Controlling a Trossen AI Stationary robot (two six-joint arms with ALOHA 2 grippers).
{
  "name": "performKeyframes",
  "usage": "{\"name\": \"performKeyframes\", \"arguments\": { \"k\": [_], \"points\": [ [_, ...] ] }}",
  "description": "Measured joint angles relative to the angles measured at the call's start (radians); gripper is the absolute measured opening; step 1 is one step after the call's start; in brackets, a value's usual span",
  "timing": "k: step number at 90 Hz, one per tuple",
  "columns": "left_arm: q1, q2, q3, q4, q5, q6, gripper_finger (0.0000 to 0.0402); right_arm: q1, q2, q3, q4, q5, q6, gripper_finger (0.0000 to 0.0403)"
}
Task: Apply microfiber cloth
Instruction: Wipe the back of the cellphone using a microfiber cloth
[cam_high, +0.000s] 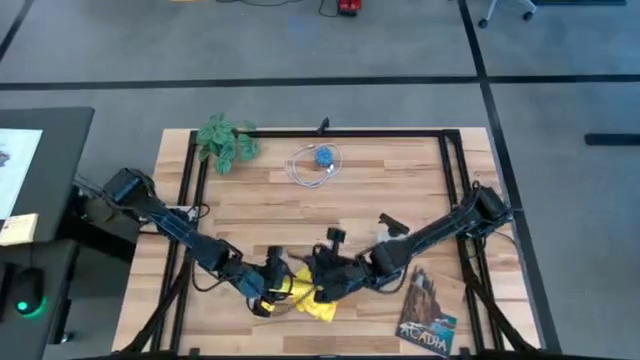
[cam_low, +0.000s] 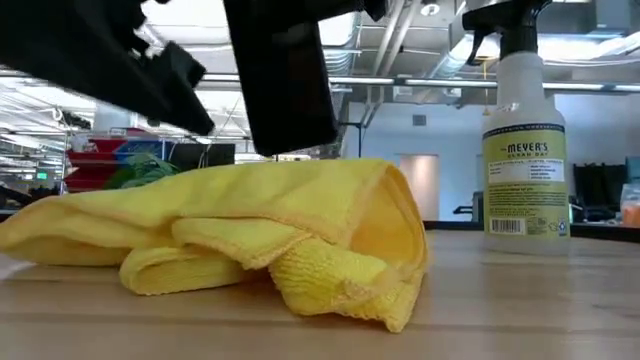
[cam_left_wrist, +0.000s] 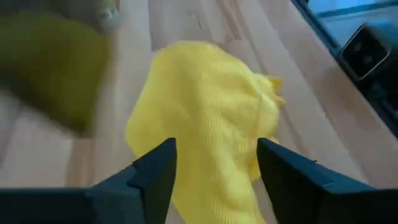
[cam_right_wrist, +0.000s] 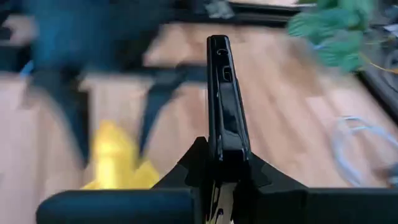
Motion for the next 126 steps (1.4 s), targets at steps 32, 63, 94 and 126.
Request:
{"name": "performKeyframes", "arguments": {
  "k": [32,63,94,126],
  "points": [
    [-0.144,-0.162,-0.092,0.088,-0.390,-0.041,0.0189,0.010,0.005,0.000,0.010,-0.048,-0.016,0.0017],
    [-0.067,-0.215,-0.352,0.693,-0.218,0.060,0.0198,-0.069,0.019,0.002,0.199,-0.188,-0.168,0.0017],
    [0.002,-0.215,-0.359,0.713,-0.168,0.050,0.0135,-0.104,0.021,0.002,0.219,-0.282,-0.187,0.0017],
    [0.035,-0.215,-0.359,0.687,-0.095,0.058,0.0013,-0.109,0.021,0.002,0.200,-0.287,-0.187,0.0042]
  ]
}}
